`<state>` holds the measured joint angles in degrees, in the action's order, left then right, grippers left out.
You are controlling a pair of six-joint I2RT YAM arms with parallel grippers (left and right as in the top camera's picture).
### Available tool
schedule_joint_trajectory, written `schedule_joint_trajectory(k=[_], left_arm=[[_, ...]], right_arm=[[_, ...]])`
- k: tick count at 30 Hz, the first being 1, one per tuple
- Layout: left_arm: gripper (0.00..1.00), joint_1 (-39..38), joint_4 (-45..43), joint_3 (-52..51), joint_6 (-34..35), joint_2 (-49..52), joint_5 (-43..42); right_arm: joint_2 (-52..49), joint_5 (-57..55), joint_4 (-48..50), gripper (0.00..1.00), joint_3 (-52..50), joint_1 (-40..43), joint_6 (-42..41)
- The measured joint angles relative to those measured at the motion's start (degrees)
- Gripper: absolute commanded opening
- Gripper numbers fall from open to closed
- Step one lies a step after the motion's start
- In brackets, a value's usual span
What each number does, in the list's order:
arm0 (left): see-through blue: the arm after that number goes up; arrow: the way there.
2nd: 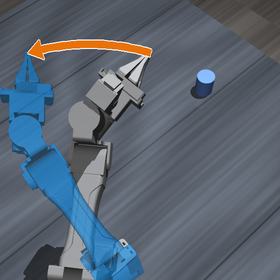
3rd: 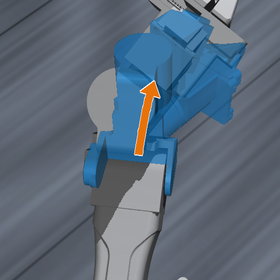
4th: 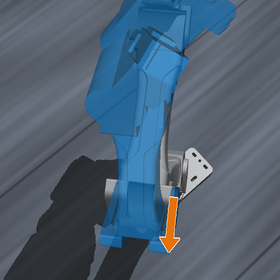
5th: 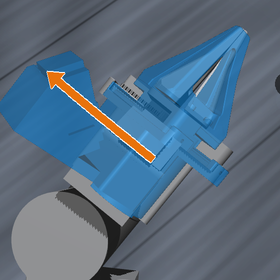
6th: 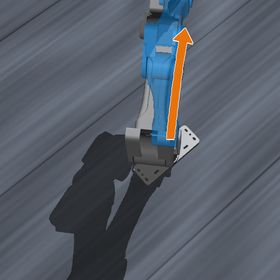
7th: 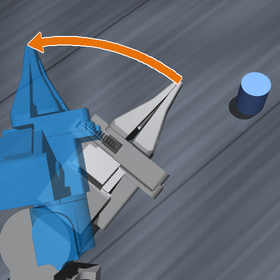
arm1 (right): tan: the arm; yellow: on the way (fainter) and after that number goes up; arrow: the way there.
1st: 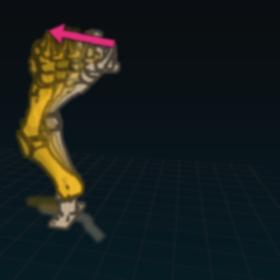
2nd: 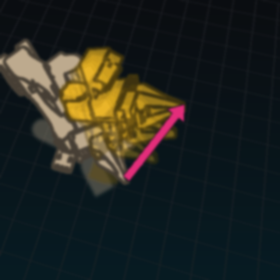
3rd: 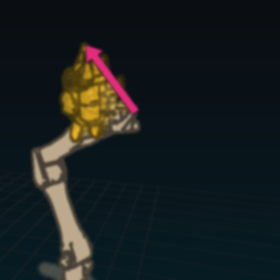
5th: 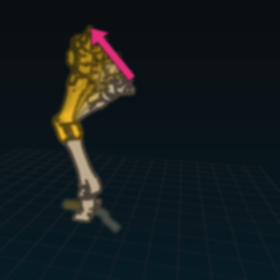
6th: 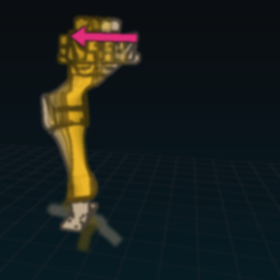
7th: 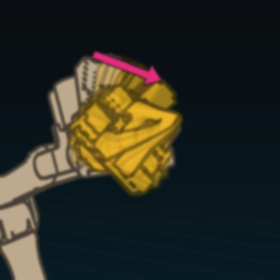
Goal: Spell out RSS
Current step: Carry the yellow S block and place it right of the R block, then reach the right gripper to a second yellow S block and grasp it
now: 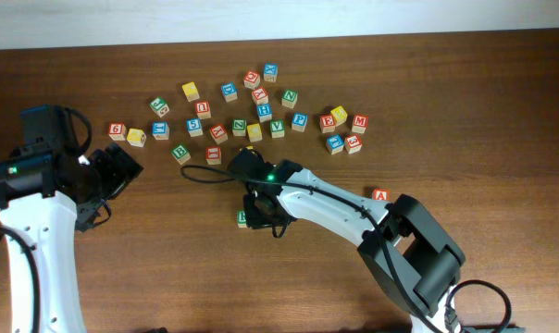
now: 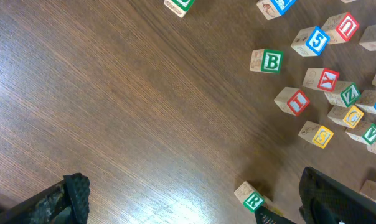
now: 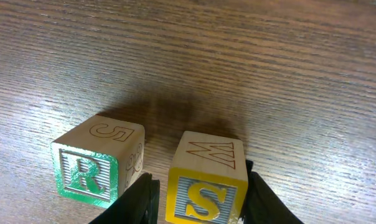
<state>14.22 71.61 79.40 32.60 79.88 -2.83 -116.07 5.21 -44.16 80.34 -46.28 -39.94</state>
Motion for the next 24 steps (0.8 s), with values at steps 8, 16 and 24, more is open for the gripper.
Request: schedule_joint_trajectory(k=[8, 16, 24], left_arm=[[0.99, 0.0, 0.0, 0.0, 0.0, 0.0, 0.0], [0.99, 0.0, 0.02, 0.0, 0.0, 0.0, 0.0], [0.99, 0.0, 0.02, 0.0, 0.0, 0.0, 0.0]], right_arm=[[0.04, -2.78, -8.17, 0.41, 5.49, 0.44, -0.48], [0.07, -4.35, 8.52, 0.66, 13.07, 4.2, 13.14], [-7.17, -12.35, 20.96, 0.62, 13.31, 5.05, 10.23]])
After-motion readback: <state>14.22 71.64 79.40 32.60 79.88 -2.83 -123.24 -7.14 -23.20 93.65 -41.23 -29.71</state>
